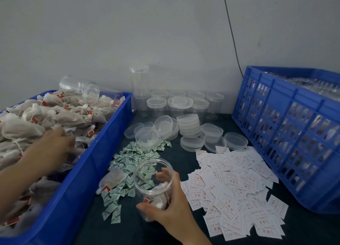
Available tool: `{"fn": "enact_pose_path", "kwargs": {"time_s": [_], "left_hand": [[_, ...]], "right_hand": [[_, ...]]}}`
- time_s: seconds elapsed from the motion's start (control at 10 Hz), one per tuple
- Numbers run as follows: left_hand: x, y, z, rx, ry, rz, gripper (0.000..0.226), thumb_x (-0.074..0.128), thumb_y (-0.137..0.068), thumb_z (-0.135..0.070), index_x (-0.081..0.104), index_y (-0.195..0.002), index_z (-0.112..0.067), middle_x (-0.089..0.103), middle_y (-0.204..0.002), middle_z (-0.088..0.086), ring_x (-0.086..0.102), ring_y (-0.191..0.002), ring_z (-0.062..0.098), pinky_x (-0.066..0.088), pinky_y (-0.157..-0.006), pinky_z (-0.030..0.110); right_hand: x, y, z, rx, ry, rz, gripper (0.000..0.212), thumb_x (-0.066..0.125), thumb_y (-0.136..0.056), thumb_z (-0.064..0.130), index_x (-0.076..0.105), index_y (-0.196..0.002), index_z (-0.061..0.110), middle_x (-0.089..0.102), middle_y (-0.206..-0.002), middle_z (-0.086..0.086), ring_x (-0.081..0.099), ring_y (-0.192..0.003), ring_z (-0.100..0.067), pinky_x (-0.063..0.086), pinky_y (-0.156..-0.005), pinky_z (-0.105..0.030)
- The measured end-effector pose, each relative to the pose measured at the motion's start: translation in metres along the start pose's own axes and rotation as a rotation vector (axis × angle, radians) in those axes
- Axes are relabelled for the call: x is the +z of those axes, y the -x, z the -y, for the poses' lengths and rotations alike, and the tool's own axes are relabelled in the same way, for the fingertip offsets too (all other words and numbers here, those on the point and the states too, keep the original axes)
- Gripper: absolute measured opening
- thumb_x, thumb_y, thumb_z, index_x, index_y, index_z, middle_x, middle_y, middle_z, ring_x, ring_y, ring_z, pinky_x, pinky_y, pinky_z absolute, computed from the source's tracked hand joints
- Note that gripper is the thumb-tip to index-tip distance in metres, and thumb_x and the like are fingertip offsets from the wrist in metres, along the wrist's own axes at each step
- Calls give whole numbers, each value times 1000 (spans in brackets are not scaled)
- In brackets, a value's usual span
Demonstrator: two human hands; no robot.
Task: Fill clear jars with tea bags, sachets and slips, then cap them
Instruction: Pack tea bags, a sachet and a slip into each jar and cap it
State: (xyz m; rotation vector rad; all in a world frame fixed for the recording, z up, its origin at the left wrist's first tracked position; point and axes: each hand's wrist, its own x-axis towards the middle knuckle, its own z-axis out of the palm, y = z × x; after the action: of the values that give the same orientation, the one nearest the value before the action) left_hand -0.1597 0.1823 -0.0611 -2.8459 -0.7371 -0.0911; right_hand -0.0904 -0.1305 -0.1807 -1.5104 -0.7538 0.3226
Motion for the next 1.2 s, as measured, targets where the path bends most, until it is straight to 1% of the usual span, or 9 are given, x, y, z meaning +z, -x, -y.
{"fn": "enact_pose_path", "kwargs": {"time_s": [0.1,0.3,0.4,0.5,0.6,0.7,0.8,0.9,1.2], "left_hand": [[-25,8,-18,15,513,-232,27,78,-76,-12,52,-74,-15,59,-86,7,56,-77,26,50,-74,46],[-80,45,-109,373,902,16,29,81,-59,-30,63,-81,-25,69,-84,-12,65,-82,3,56,-71,23],[-65,54,-132,472,845,109,31,83,-70,-21,64,-93,-27,65,-94,-15,59,-92,-3,53,-79,20],[-55,38,-114,393,835,-1,29,78,-78,-19,60,-94,-35,60,-98,-18,57,-93,-5,50,-74,13],[-44,13,-69,192,609,-194,30,72,-81,-6,58,-94,-29,56,-101,-9,57,-101,14,44,-81,22],[-27,1,-18,-81,-10,-191,52,74,-78,-13,54,-126,-15,43,-137,15,37,-128,38,36,-104,49],[-1,1,33,-319,-74,-49,58,72,-76,-35,54,-127,-14,45,-128,15,43,-118,37,42,-96,52],[10,1,51,-221,-96,-80,55,60,-83,-43,47,-131,-20,39,-132,10,41,-119,34,43,-98,47],[8,-16,14,-275,432,-244,24,79,-70,6,65,-88,10,57,-91,33,54,-85,43,46,-80,55]], "right_hand": [[0,0,0,-1,1,0,88,90,-60,58,36,-129,57,51,-125,32,55,-124,-2,49,-97,-19],[0,0,4,7,-19,-3,86,91,-61,54,39,-130,53,55,-123,29,55,-122,-1,50,-94,-17],[-1,-1,4,-13,-19,11,86,92,-68,40,40,-136,42,59,-127,19,61,-120,-9,53,-93,-22],[-1,0,6,-3,0,-4,84,91,-64,49,40,-131,51,56,-124,27,61,-117,-4,52,-89,-16],[-1,0,5,-2,11,-15,84,89,-62,57,38,-128,56,53,-120,33,57,-117,4,50,-86,-11],[-1,0,4,-8,13,-5,83,89,-63,56,38,-128,56,52,-120,33,56,-118,5,50,-87,-10],[-3,0,5,-7,13,-1,82,89,-62,57,38,-127,57,52,-120,33,54,-119,6,48,-89,-9],[-3,0,4,-10,30,-10,82,88,-62,58,38,-127,56,52,-121,33,53,-121,5,46,-91,-8],[-2,-1,2,-16,25,-8,82,89,-62,57,38,-127,56,52,-120,32,55,-120,4,47,-89,-9]]}}
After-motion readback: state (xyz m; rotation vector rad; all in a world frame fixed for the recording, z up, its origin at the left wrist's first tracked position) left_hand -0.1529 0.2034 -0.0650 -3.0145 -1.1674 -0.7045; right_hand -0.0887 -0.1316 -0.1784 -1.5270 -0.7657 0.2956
